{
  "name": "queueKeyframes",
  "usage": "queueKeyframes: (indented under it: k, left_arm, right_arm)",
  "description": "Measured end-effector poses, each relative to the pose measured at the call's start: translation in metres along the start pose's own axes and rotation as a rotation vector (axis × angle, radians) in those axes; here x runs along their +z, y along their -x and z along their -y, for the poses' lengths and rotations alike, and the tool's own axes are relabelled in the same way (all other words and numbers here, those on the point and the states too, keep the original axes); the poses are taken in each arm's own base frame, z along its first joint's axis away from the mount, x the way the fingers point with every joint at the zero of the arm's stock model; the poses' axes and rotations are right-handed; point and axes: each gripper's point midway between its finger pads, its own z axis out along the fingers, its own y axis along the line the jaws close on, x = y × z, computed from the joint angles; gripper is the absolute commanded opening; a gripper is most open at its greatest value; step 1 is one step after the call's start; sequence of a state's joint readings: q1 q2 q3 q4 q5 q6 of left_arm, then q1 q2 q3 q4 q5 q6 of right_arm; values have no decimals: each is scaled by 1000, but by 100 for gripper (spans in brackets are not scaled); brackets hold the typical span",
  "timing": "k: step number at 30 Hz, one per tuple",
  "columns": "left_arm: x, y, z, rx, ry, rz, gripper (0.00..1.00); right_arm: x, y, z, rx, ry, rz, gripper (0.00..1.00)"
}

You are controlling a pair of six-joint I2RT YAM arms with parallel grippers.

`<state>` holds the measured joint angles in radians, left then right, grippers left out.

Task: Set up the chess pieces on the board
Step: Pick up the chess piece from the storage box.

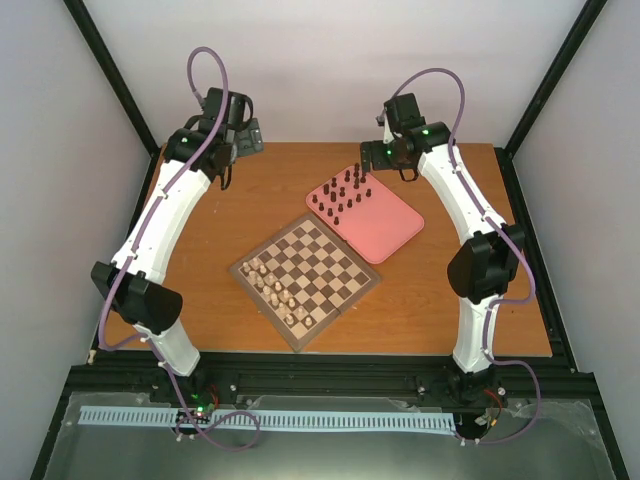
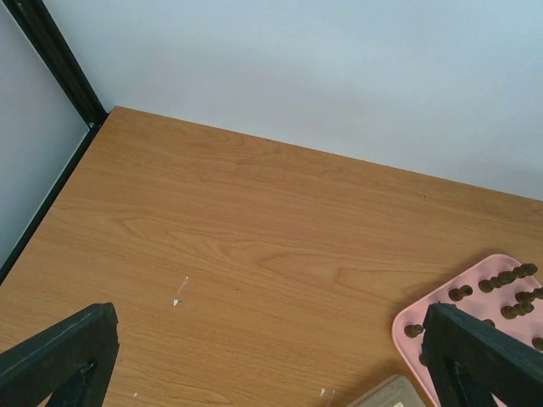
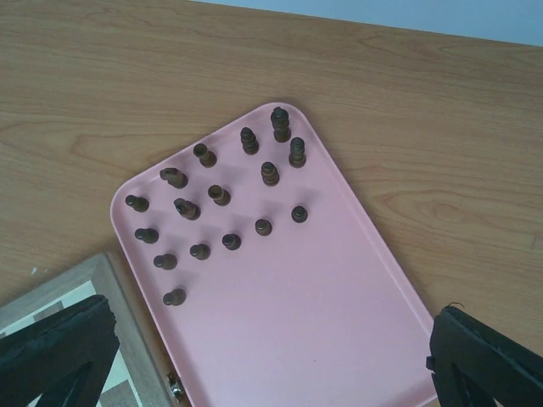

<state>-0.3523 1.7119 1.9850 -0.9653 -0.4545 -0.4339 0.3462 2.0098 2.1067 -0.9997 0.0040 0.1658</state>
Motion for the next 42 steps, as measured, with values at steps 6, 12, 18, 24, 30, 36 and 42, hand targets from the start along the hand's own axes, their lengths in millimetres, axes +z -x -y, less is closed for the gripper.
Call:
queueKeyframes:
  k: [6,12,18,24,30,36,42]
  left_arm:
    - [0,-1,0,2,-2,-4,100]
    - [0,-9,3,12,-22,-38,100]
    - [0,-19,7,31,-53,-81,100]
    - [5,-41,8,67,-71,-144,100]
    - [10,-56,11,84,-91,-194,100]
    - [8,-61,14,86,-113,-214,100]
    - [8,-64,14,90,-114,-227,100]
  right_arm:
    - [0,1,4,1,-25,6,100]
    - [6,19,8,41,-47,43,100]
    - [25,32,9,77,-40,73,96]
    - [77,42,16,91,-34,75,79]
    - [126,27,28,96,-44,31,66]
    - [146,30,24,96,-6,45,60]
    - [162,28,21,94,12,43,56]
